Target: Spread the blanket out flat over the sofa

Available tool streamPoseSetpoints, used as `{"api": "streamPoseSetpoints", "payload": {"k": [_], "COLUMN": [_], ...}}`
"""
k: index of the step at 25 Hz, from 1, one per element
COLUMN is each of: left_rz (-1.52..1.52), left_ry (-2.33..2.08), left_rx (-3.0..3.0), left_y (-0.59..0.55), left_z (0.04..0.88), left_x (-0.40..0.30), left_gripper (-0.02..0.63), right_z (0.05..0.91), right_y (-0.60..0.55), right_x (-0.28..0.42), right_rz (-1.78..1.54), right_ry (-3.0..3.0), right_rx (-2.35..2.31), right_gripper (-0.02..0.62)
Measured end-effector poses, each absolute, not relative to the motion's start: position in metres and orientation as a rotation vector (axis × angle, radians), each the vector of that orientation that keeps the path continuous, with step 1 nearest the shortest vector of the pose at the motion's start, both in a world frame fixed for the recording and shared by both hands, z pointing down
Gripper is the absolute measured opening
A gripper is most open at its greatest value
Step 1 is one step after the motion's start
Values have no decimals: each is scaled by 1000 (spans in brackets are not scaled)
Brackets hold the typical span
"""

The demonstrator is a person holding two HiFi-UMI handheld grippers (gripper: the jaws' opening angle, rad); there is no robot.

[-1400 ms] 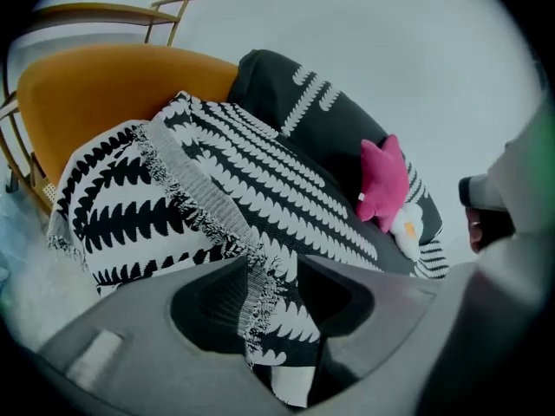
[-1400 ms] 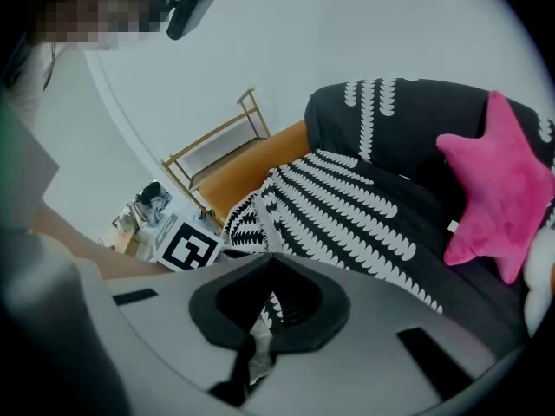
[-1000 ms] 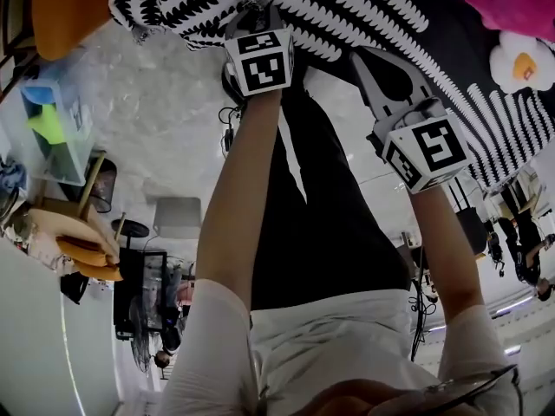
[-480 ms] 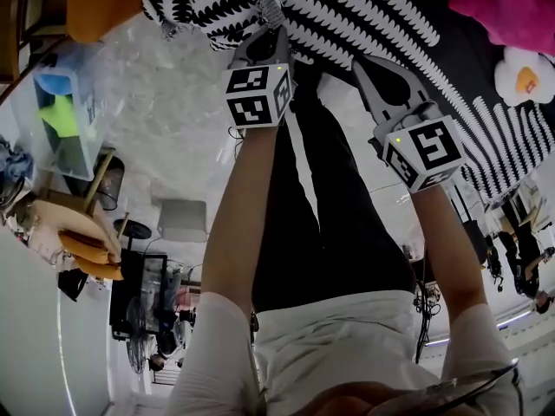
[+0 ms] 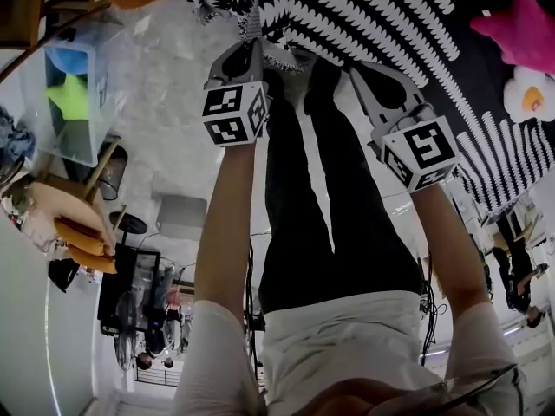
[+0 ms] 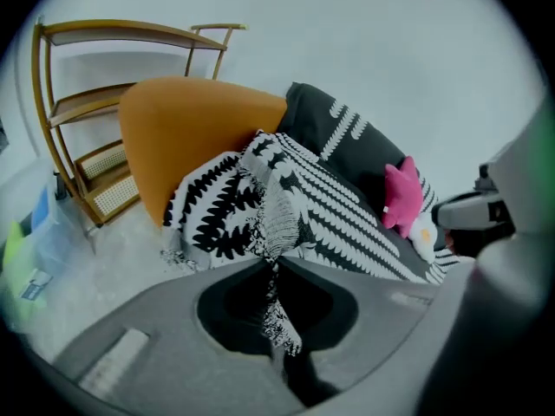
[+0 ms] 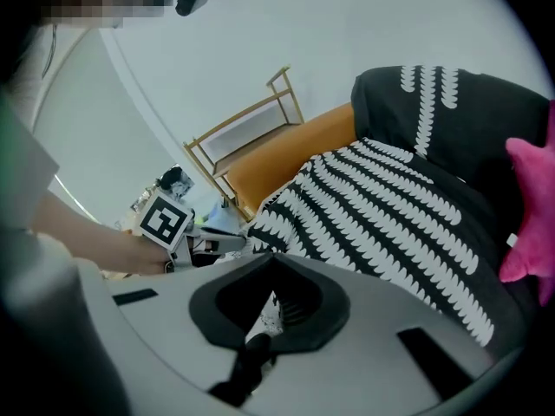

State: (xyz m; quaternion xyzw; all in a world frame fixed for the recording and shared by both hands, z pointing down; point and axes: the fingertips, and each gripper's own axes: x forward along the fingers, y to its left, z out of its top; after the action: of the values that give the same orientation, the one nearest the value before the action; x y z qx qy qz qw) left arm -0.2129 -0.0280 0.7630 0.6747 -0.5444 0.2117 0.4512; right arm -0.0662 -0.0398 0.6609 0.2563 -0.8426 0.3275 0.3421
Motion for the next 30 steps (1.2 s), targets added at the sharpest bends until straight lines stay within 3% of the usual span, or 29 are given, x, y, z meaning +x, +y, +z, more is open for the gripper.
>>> {"api": "streamPoseSetpoints", "payload": {"k": [4,9,12,23,30], "left_rz": [582,704,771,1065,1129], "left_ry": [-1418,-1476,-1480,-1506,-1549], "left_rx": [1612,1613,1651,1714,1705], "left_y": [-8,-20,-37,-69,-85], "left_z": [765,768,769,795,802], "left_x": [-250,-192,-178,-280,-293], "left_gripper": [23,23,23,23,23], "right_z": [660,661,661,677,683], "right_y": [-33,-41,-42,-29,-26], "right_x": [-67,41,71,48,55], "right_rz": [835,841,841,859,864], "right_ry": [-2198,-2214,-2218,-2182,-2184], "right_rx": [635,650,657,669,701], "right_gripper": [2,2,2,2,2]}}
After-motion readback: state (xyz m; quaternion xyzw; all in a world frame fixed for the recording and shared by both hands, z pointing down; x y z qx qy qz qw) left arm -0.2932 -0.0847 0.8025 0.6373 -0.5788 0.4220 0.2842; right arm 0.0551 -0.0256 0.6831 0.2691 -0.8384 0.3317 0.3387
